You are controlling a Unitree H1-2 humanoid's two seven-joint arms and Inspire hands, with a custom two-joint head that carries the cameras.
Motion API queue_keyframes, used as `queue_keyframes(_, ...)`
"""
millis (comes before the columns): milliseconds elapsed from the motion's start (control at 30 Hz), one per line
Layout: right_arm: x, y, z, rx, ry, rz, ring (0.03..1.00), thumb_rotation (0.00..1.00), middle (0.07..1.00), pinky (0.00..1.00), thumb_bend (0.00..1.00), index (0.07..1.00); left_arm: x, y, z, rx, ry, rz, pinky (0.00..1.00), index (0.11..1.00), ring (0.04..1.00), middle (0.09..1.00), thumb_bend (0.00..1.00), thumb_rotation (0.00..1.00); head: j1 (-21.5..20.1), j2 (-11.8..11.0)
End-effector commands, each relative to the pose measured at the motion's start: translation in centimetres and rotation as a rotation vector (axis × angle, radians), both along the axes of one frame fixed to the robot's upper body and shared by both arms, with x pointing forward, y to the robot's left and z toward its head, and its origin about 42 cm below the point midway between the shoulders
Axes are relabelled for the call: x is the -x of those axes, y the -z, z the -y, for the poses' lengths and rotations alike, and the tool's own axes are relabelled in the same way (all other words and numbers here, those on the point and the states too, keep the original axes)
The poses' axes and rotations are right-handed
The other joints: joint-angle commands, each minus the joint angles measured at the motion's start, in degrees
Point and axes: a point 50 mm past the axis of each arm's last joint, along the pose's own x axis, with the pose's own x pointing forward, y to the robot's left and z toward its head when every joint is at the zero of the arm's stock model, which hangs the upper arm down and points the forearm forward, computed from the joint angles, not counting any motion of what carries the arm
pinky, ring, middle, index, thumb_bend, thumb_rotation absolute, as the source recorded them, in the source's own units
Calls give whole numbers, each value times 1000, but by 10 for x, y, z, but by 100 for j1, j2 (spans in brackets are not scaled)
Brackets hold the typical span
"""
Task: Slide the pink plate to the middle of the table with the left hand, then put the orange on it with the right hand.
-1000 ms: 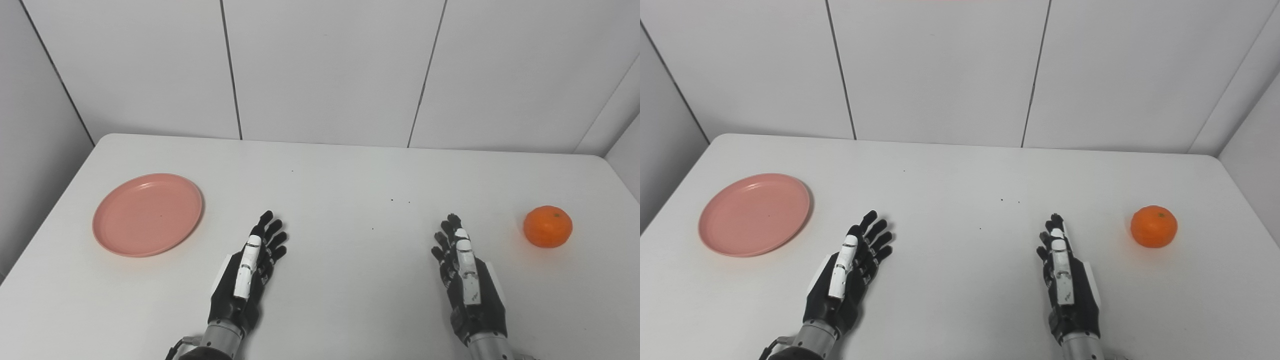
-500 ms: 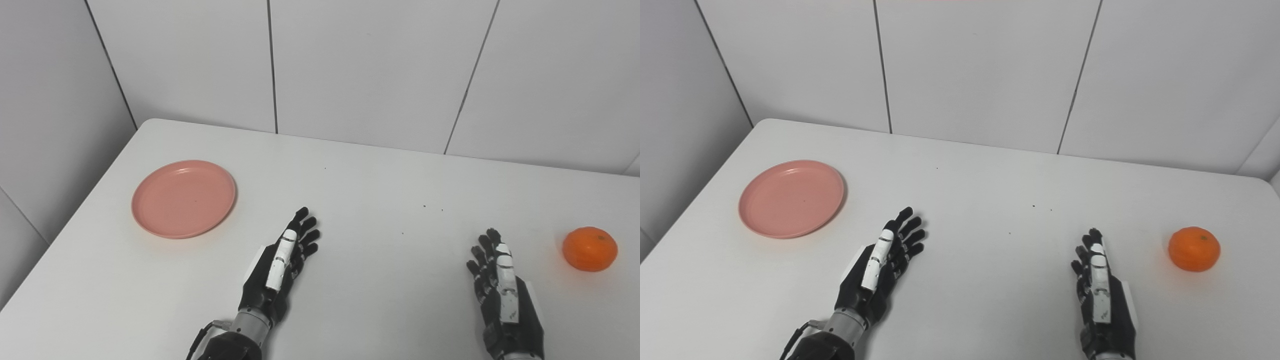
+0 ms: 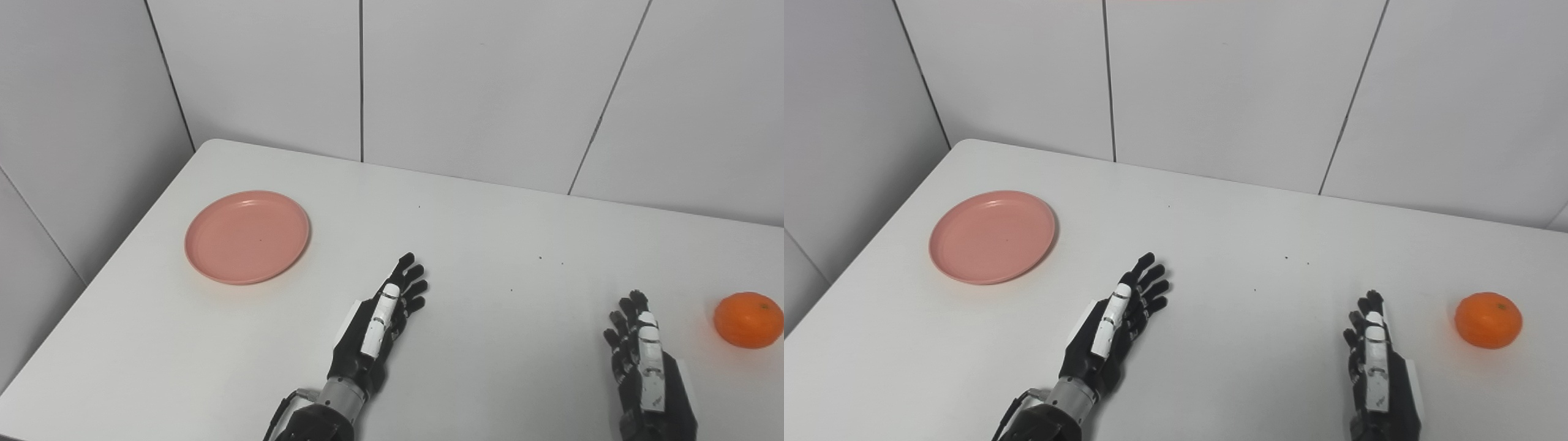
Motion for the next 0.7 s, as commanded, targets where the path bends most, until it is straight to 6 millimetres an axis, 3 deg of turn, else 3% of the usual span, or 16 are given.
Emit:
queue_keyframes(0,-2,-12,-1,4,-17,97,999,1000,1000,1000,182,1000,-2,-3,4,7,17,23,935,950,940,960,383,1000,0,10)
queue_keyframes(333,0,-13,-1,3,-14,93,992,1000,998,994,174,1000,-1,-8,1,-9,14,33,934,947,942,958,399,1000,2,30)
queue_keyframes(667,0,-13,-1,23,-10,88,988,1000,994,992,173,998,-8,-27,-9,-36,15,78,939,945,944,955,403,1000,54,20)
